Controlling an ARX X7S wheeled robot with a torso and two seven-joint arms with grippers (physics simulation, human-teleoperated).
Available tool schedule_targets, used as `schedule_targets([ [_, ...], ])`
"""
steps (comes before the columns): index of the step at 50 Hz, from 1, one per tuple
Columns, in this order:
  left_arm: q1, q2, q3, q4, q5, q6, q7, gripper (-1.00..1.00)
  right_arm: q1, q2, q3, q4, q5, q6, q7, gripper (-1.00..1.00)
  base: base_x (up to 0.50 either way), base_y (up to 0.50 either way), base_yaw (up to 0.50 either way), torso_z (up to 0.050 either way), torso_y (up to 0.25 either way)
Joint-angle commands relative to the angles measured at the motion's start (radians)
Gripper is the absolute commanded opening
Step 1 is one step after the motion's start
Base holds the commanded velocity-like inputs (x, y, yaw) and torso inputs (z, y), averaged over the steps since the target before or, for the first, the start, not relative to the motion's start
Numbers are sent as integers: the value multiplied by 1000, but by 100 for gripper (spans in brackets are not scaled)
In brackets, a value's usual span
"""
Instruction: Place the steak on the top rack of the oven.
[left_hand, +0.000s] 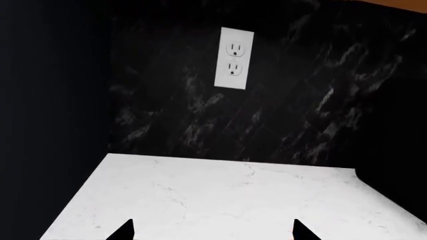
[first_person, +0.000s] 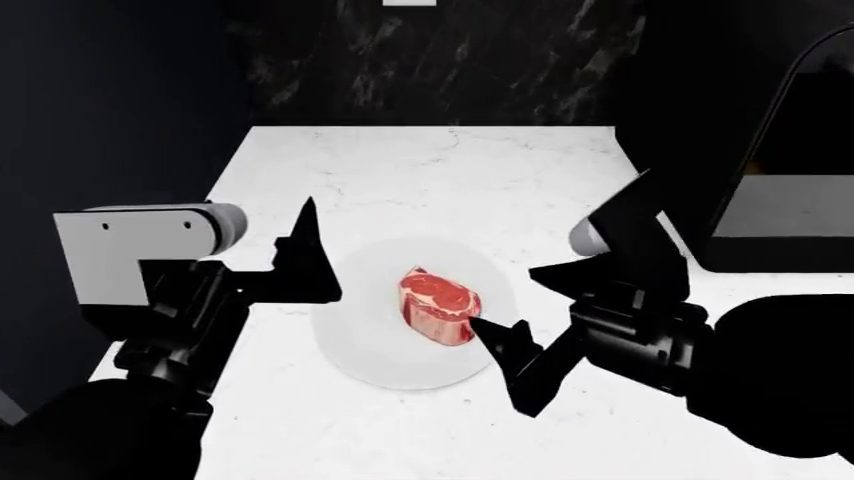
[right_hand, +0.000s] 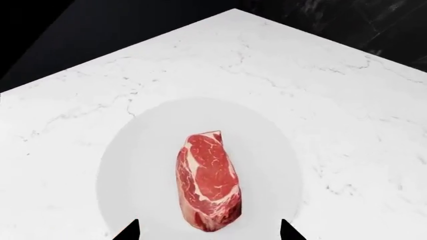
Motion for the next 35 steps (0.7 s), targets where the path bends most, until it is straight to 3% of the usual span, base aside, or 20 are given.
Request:
schedule_targets([
  [1, 0, -6, 33, -18, 22, 19, 2, 100, 45, -73, -83, 146, -134, 25, -96, 100, 0, 0, 0, 0, 0],
  [7, -3, -11, 45, -27, 29, 28, 1, 100, 70, -105, -122, 202, -187, 37, -120, 100, 0, 0, 0, 0, 0],
  [9, 0, -13, 35, -34, 24, 32, 4, 100, 115, -161, -177, 271, -257, 37, -195, 100, 0, 0, 0, 0, 0],
  [35, 6, -26, 51, -46, 28, 55, 1, 100, 128, -224, -283, 348, -345, 16, -346, 100, 0, 0, 0, 0, 0],
])
